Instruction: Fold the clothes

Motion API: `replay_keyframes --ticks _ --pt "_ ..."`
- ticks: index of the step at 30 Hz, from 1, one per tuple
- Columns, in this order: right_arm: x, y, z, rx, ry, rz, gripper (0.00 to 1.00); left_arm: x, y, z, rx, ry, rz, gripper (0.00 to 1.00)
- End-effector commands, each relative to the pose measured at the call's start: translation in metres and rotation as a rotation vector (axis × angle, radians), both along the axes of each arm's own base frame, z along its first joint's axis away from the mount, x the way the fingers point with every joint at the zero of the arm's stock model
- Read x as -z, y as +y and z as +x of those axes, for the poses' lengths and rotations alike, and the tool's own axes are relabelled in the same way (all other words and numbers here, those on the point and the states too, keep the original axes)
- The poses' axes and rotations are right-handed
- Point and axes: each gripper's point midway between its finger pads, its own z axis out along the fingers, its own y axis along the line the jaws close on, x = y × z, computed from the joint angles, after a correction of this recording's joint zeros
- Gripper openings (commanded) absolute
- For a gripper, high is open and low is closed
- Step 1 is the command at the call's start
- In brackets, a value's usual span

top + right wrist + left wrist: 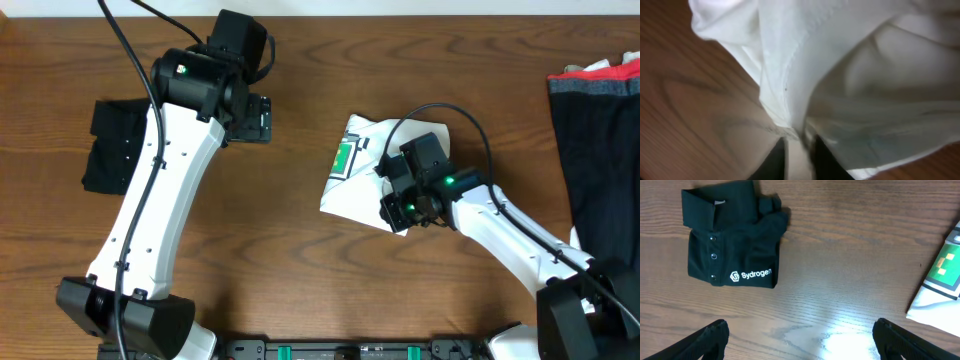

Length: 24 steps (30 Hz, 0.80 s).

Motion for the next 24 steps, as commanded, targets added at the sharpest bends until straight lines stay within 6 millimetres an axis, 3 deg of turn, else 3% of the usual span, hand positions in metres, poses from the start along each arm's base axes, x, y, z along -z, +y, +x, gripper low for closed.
replay_keyframes --ticks 1,2,7,11,17,24 --pt "-0.006 0.001 0.000 -0.008 -0.022 -0.006 0.06 -0.006 0.003 0.000 -0.005 -0.019 0.004 0.94" --pt "-0.011 -0.004 0.003 0.004 -0.043 -0.030 0.01 -0.006 0.003 0.000 -0.005 -0.019 0.004 0.94" --pt "-0.063 -0.039 0.010 0.047 -0.144 -0.162 0.01 -0.006 0.003 0.001 -0.001 -0.020 0.005 0.94" --pt "-0.093 -0.050 0.005 0.048 -0.196 -0.173 0.01 -0.007 0.002 0.004 0.002 -0.034 0.002 0.94" --pt "-0.085 -0.060 -0.016 0.039 -0.115 -0.215 0.01 -0.008 0.002 0.005 0.002 -0.039 0.000 0.94" --pt "-0.074 -0.073 -0.026 0.057 -0.054 -0.290 0.01 -0.008 0.002 0.005 0.002 -0.039 0.000 0.95"
